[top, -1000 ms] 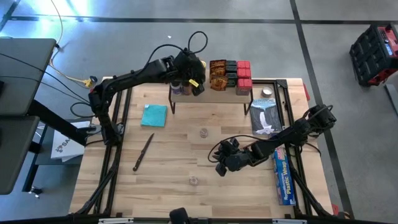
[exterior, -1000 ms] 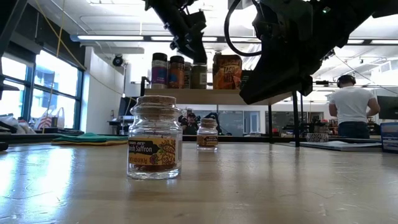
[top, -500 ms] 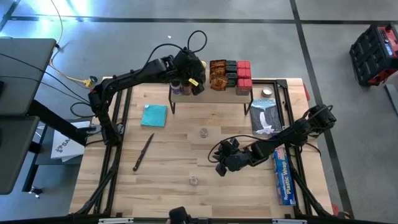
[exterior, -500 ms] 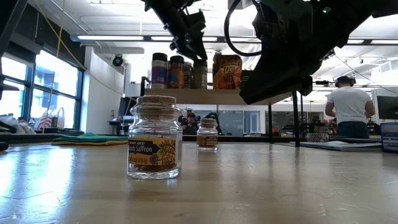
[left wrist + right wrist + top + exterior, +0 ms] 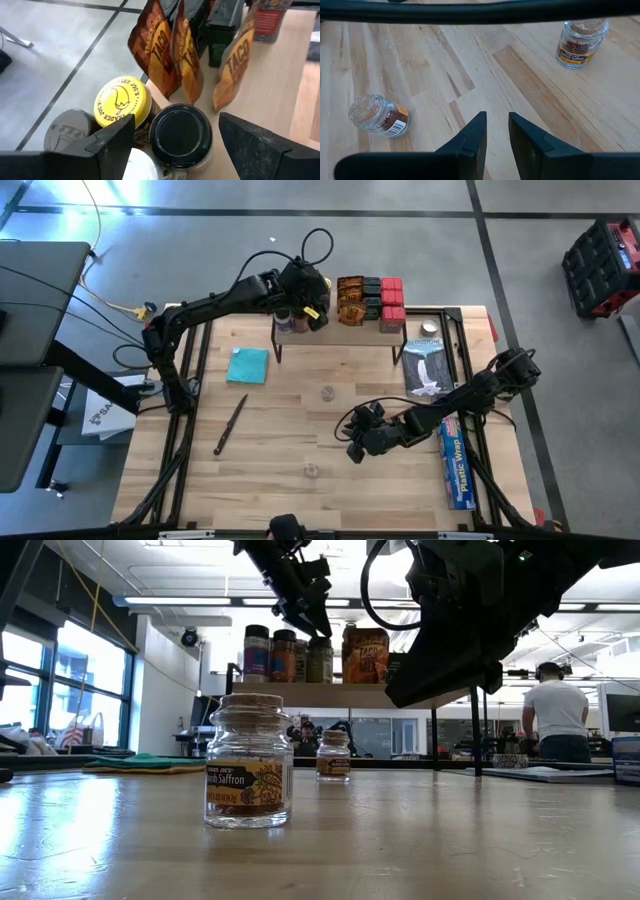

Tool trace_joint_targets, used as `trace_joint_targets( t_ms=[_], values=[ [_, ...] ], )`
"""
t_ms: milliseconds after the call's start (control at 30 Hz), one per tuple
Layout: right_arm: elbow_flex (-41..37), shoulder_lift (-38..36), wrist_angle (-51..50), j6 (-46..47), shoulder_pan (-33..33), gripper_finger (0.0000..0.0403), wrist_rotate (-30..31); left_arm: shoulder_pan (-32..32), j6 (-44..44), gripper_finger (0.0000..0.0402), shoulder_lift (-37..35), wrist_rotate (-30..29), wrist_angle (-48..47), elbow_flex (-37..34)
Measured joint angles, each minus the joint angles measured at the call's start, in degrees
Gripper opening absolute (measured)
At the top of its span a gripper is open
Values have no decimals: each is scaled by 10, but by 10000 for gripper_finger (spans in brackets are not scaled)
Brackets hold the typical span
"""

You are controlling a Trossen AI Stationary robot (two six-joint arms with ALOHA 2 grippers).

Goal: Shelf spices
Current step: Put the brown seasoning bottle on the shelf

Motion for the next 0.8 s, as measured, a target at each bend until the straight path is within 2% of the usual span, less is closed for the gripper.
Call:
trace_joint_targets(
  t_ms=[233,500,667,800],
  values=[
    [0,0,-1,0,0,76,0,-21,8,284,-2,-18,-35,43],
    [0,0,-4,1,11,76,16,-89,-20,284,-6,-55,-174,140],
    [0,-2,-9,2,31,76,46,-176,-57,284,-23,-52,-212,116],
    [0,-2,-11,2,48,76,55,-259,-102,284,-36,-82,-189,58]
  ],
)
